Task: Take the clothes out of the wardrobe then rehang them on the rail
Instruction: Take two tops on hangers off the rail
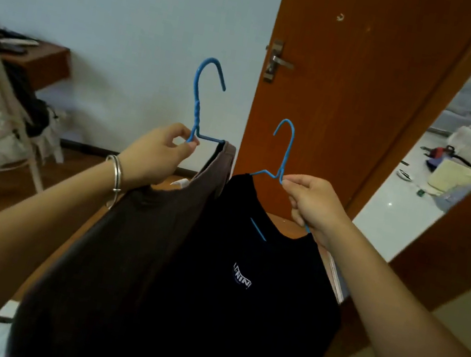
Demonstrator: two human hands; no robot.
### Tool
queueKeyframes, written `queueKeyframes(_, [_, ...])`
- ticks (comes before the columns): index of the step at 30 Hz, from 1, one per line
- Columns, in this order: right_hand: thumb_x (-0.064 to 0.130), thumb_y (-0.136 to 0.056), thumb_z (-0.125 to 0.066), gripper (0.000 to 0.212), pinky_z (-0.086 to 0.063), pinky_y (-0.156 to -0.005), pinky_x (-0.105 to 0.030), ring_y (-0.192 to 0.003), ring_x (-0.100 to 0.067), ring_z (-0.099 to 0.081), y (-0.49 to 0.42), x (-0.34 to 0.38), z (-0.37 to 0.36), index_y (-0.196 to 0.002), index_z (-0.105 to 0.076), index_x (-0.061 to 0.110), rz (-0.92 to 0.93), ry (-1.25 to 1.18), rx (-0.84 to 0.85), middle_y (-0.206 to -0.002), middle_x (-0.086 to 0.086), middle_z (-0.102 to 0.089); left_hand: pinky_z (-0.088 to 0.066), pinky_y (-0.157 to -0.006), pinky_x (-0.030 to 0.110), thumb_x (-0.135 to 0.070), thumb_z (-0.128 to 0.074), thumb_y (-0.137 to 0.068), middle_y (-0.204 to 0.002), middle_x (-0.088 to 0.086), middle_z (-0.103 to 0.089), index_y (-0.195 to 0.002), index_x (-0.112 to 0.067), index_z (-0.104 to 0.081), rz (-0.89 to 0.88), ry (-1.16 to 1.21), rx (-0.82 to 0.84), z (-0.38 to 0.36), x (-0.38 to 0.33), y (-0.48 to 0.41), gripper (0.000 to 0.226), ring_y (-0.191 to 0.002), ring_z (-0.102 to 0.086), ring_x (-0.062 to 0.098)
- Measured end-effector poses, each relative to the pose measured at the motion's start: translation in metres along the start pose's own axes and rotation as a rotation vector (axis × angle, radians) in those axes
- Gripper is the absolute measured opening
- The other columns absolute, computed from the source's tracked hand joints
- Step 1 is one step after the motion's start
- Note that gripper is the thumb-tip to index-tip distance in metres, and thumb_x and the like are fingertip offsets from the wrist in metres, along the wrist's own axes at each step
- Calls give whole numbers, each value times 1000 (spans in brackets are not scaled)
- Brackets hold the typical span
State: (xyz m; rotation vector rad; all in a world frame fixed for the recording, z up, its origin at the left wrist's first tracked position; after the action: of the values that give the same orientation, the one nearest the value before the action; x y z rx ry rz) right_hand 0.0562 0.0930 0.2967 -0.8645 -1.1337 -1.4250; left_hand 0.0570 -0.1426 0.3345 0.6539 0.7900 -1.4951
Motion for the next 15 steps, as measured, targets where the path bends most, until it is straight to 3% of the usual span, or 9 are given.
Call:
queueKeyframes(5, [14,-97,-44,27,-26,-35,-18,-39,-9,-28,-87,-17,-23,-121,-53,4,-131,-87,37,-57,0,-34,-30,-40,22,-28,-38,-97,-56,-1,-43,-113,-20,-49,29,-73,-67,3,45,-65,21,-42,-34,13])
queueKeyframes(9, [17,-96,-48,30,-23,-39,-22,-37,-10,-27,-144,-36,-39,-121,-58,5,-189,-116,40,-53,-1,-31,-36,-46,21,-27,-37,-97,-82,4,-56,-118,-17,-48,99,-76,-64,2,88,-99,25,-51,-44,12])
queueKeyframes(12, [17,-96,-47,31,-24,-47,-25,-44,-13,-29,-179,-45,-54,-123,-58,6,-208,-128,60,-52,0,-34,-38,-49,26,-27,-39,-96,-70,0,-52,-113,-20,-50,176,-43,-110,6,121,-117,22,-52,-44,14])
queueKeyframes(15, [17,-97,-46,30,-28,-52,-24,-53,-13,-34,-212,-49,-73,-123,-58,6,-219,-109,71,-58,0,-38,-35,-46,21,-28,-40,-96,-64,-2,-49,-106,-27,-49,282,5,-167,9,156,-131,13,-50,-41,12])
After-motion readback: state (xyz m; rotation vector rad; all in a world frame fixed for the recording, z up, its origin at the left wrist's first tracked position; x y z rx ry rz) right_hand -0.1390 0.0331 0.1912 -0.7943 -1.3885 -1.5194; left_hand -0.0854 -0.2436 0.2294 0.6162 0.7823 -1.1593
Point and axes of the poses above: each hand's wrist, its own y-axis away from the middle knuckle, its own z-axis out of the back of the hand, x = y × z, the point moved 9 cm from there along -y, towards the middle knuckle
